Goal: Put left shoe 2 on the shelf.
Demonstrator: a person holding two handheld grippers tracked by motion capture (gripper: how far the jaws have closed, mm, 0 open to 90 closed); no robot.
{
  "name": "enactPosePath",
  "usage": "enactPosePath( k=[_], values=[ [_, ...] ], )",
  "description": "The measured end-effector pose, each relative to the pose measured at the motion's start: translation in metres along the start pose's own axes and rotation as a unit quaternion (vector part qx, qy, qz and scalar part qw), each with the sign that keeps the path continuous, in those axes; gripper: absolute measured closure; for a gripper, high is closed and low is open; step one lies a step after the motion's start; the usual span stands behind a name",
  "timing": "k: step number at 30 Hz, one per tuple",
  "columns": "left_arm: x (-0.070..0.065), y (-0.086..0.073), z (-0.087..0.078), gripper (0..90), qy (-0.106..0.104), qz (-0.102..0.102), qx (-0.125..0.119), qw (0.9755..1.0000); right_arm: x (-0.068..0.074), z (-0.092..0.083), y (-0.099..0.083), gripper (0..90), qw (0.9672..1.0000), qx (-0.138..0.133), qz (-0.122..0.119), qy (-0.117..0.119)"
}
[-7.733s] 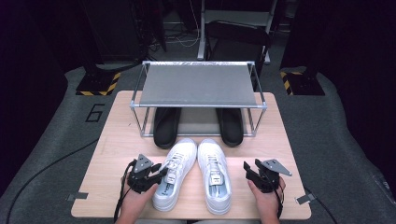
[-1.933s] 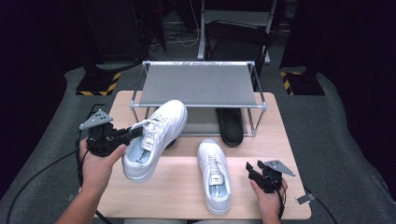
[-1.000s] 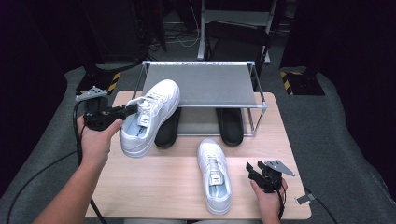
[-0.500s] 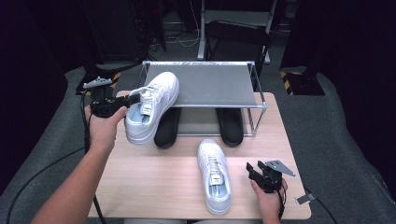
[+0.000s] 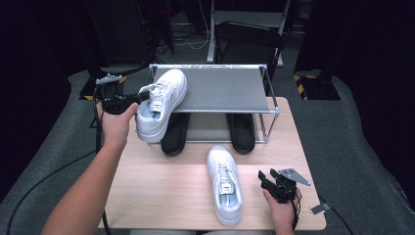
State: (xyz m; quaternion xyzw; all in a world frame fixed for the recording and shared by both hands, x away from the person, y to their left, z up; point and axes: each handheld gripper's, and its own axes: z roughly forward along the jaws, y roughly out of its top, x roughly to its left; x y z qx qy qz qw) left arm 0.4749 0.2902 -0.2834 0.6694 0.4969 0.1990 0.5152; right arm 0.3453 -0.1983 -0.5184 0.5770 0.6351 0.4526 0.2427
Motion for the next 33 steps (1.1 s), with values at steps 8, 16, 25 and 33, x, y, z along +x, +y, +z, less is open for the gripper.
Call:
enactPosePath(
  k=[8,16,25,33],
  values=[
    [0.005,0.010,0.013,82.4,0.002,-0.008,-0.008,0.9999,0.000,0.000,0.000,46.2,1.0000,-0.001,-0.002,0.002],
    [0.002,0.015,0.034,82.4,0.007,-0.009,-0.012,0.9999,-0.003,-0.005,-0.003,46.1,1.0000,-0.003,0.008,0.001],
    [0.000,0.026,0.056,82.4,0.020,-0.008,-0.005,0.9998,-0.002,-0.004,-0.004,46.1,1.0000,-0.005,-0.002,-0.006],
    [0.007,0.037,0.073,82.4,0.026,-0.028,-0.008,0.9992,-0.004,-0.003,-0.006,46.1,1.0000,0.000,0.000,-0.007]
  ],
)
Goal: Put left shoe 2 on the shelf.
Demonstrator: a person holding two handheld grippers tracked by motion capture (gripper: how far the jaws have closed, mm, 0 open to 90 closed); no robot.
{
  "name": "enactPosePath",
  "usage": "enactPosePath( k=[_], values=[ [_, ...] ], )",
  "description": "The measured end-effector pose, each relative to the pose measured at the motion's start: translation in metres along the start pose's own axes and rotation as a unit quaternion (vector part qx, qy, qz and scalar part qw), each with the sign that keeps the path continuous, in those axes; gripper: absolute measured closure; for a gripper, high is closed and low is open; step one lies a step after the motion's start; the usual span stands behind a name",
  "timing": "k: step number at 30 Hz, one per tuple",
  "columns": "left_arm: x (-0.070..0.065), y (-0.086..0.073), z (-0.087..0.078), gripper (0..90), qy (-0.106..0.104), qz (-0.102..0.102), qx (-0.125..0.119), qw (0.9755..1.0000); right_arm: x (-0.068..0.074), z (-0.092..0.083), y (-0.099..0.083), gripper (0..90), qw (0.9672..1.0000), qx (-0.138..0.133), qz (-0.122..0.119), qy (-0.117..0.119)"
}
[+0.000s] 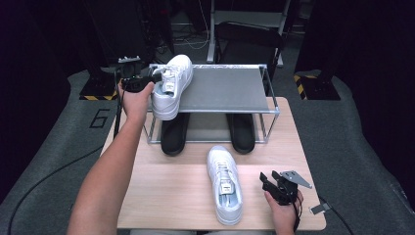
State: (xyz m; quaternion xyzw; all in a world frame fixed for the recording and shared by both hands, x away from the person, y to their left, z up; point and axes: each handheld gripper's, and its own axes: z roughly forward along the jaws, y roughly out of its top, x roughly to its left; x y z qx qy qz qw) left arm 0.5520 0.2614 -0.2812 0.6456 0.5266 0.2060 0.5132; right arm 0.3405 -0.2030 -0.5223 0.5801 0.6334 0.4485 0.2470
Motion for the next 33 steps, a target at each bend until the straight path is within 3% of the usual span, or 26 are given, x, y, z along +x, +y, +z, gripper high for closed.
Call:
enactPosePath(
  k=[6,12,15,21,26,28,33],
  values=[
    [0.007,0.004,0.010,82.4,-0.001,-0.022,-0.002,0.9998,0.000,0.001,-0.001,46.1,1.0000,0.000,-0.002,0.003],
    [0.005,0.002,0.020,82.4,0.007,-0.011,0.004,0.9999,0.000,0.002,-0.001,46.1,1.0000,0.005,-0.001,0.002],
    [0.006,0.002,0.024,82.4,0.005,-0.019,0.009,0.9998,0.001,0.003,-0.001,46.1,1.0000,0.005,-0.005,0.002],
    [0.009,0.004,0.029,82.3,0.013,-0.014,0.007,0.9998,0.002,0.003,-0.001,46.1,1.0000,0.006,-0.003,0.004],
    [0.014,0.005,0.032,82.2,0.012,-0.021,0.005,0.9997,0.000,0.003,-0.002,46.1,1.0000,0.008,0.000,0.005],
    [0.017,0.004,0.034,82.2,0.008,-0.037,0.001,0.9993,0.000,0.003,-0.002,46.1,1.0000,0.007,-0.001,0.005],
    [0.021,0.003,0.036,82.0,0.014,-0.037,0.005,0.9992,0.001,0.003,-0.002,46.1,1.0000,0.007,-0.007,0.002]
  ],
)
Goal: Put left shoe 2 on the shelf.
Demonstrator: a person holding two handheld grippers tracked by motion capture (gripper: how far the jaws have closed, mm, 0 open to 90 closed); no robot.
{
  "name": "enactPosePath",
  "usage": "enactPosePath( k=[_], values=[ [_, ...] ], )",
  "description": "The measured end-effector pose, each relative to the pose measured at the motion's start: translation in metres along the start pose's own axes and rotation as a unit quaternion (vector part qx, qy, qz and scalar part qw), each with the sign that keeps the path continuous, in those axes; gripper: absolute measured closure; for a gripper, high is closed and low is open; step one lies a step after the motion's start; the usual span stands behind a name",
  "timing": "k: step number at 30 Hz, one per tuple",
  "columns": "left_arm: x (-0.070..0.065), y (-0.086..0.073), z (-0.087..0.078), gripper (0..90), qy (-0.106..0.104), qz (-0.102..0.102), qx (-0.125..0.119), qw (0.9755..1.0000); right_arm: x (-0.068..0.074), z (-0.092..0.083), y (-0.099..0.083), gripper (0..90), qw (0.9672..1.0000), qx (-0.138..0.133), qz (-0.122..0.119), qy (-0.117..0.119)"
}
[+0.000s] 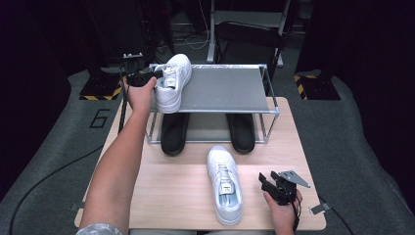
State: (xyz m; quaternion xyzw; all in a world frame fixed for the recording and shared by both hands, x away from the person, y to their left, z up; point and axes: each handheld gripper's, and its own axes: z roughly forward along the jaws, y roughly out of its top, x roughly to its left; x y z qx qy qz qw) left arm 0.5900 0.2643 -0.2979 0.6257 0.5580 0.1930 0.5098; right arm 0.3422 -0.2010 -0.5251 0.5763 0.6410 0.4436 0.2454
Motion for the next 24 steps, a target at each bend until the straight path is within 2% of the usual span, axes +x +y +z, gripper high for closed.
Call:
enactPosePath(
  k=[3,4,5,7,8,10,13,20,22,24],
  values=[
    [0.0004,0.0001,0.0005,81.4,0.004,0.000,0.003,1.0000,-0.0001,0.0002,0.0001,46.1,1.0000,0.000,-0.001,-0.001],
    [0.0002,-0.0002,0.0013,81.0,0.003,-0.010,0.003,0.9999,-0.0001,0.0001,0.0001,46.1,1.0000,-0.001,-0.001,-0.001],
    [0.0021,0.0003,0.0018,80.3,0.001,-0.005,0.006,1.0000,0.0004,0.0001,0.0002,46.1,1.0000,0.000,0.001,0.000],
    [0.0012,0.0000,0.0022,79.5,-0.001,-0.018,0.007,0.9998,0.0013,-0.0002,0.0003,46.1,1.0000,0.000,0.002,-0.001],
    [0.0021,0.0003,0.0020,79.1,-0.001,-0.010,0.008,0.9999,0.0015,-0.0004,0.0004,46.1,1.0000,-0.001,0.002,0.000],
    [0.0015,0.0002,0.0029,78.0,-0.005,-0.012,0.006,0.9999,0.0007,-0.0002,0.0003,46.1,1.0000,-0.001,-0.003,-0.001],
    [0.0022,0.0007,0.0024,75.2,-0.006,-0.002,0.007,1.0000,0.0000,0.0004,0.0004,46.1,1.0000,-0.002,0.000,0.000],
    [0.0028,0.0006,0.0006,64.4,-0.003,-0.004,0.018,0.9998,-0.0002,0.0004,0.0005,46.1,1.0000,0.000,-0.001,-0.002],
    [0.0038,0.0007,0.0002,61.8,-0.002,0.008,0.018,0.9998,0.0000,0.0007,0.0003,46.1,1.0000,0.000,-0.001,-0.001],
    [0.0029,0.0007,-0.0006,58.7,0.002,0.012,0.016,0.9998,-0.0001,0.0009,0.0003,46.1,1.0000,-0.001,-0.001,-0.001]
  ],
)
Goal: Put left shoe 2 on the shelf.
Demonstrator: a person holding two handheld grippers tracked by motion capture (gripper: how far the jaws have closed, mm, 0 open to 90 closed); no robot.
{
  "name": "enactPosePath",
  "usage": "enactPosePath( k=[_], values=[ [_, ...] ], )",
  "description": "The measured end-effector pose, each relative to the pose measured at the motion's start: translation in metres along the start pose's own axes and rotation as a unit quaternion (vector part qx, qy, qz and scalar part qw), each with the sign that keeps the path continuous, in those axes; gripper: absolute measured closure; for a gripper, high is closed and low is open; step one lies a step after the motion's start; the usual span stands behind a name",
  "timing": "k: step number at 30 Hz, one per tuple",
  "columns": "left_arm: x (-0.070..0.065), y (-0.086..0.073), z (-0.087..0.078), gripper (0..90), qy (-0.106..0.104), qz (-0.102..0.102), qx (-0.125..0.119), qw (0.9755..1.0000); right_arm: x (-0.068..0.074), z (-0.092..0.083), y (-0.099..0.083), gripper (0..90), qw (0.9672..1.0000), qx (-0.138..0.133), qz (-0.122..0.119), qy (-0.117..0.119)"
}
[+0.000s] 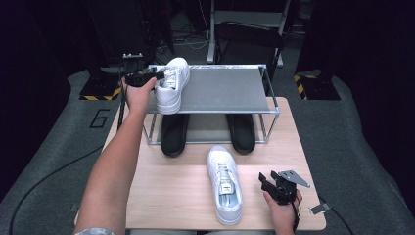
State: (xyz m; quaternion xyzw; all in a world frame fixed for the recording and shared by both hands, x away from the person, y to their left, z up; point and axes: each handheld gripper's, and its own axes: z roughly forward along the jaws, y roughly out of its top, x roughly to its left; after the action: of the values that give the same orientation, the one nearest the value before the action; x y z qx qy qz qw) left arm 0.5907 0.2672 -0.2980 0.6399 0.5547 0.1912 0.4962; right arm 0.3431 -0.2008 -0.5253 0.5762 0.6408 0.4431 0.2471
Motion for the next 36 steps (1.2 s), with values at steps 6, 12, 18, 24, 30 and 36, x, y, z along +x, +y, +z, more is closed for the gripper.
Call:
enactPosePath(
  k=[6,12,18,24,30,36],
  values=[
    [0.000,0.001,-0.002,51.5,0.008,0.013,0.001,0.9999,0.000,0.000,0.000,46.1,1.0000,0.001,0.002,-0.001],
    [-0.002,0.003,-0.006,48.5,0.001,0.015,-0.007,0.9999,0.000,0.000,0.000,46.1,1.0000,0.001,-0.001,0.001],
    [-0.006,0.004,-0.018,48.6,0.005,0.029,-0.008,0.9995,0.001,0.000,0.000,46.1,1.0000,0.001,-0.001,0.001],
    [-0.012,0.007,-0.034,48.6,-0.006,0.037,-0.010,0.9992,0.003,0.002,0.001,46.1,1.0000,0.002,-0.004,0.003],
    [-0.019,0.006,-0.054,48.6,-0.014,0.056,-0.007,0.9983,0.003,0.000,0.001,46.0,1.0000,0.002,-0.005,-0.001],
    [-0.019,0.000,-0.070,48.6,-0.029,0.052,-0.011,0.9981,0.001,-0.001,0.001,45.9,1.0000,0.002,-0.005,0.000]
  ],
)
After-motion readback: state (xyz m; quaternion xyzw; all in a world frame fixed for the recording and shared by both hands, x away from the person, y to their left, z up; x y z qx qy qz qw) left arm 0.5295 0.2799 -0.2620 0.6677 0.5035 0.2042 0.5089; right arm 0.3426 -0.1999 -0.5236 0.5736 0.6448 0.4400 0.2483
